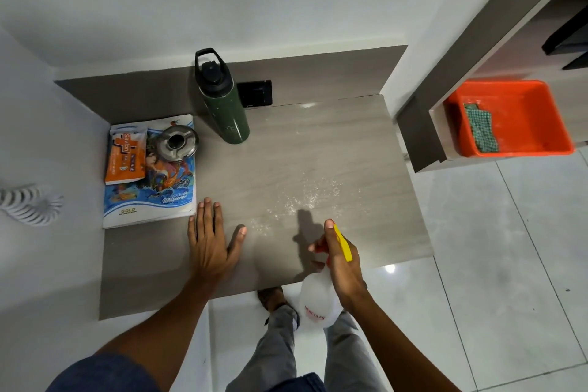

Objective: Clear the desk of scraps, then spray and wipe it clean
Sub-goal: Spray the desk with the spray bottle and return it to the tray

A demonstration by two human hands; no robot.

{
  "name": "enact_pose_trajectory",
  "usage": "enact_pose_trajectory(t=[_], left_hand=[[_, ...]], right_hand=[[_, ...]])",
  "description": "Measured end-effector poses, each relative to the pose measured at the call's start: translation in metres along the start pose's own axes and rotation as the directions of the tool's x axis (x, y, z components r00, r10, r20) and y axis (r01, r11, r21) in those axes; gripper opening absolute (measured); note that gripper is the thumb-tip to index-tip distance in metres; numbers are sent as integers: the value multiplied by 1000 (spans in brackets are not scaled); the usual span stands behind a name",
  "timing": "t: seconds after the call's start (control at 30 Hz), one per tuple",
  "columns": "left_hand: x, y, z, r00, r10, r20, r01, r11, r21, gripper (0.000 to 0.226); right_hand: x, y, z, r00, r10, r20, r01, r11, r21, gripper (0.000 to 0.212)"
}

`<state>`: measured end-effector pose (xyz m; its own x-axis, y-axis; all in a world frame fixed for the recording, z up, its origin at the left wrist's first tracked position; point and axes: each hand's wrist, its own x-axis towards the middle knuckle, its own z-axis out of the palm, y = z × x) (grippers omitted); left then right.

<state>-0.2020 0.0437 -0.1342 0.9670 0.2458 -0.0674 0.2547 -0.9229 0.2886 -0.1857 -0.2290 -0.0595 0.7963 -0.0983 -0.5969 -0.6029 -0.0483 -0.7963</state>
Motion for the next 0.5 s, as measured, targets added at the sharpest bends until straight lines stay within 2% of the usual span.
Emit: enact_pose_trajectory(t=[0.2, 0.5], left_hand=[[8, 21, 4, 999, 35, 11, -35, 999, -22, 86], [35, 100, 18, 995, 84, 59, -79, 994, -75, 85]], right_hand=[[10, -7, -19, 1000, -11, -13, 12, 999, 35, 59], [25, -29, -71, 995, -74, -70, 78, 995, 60, 55]])
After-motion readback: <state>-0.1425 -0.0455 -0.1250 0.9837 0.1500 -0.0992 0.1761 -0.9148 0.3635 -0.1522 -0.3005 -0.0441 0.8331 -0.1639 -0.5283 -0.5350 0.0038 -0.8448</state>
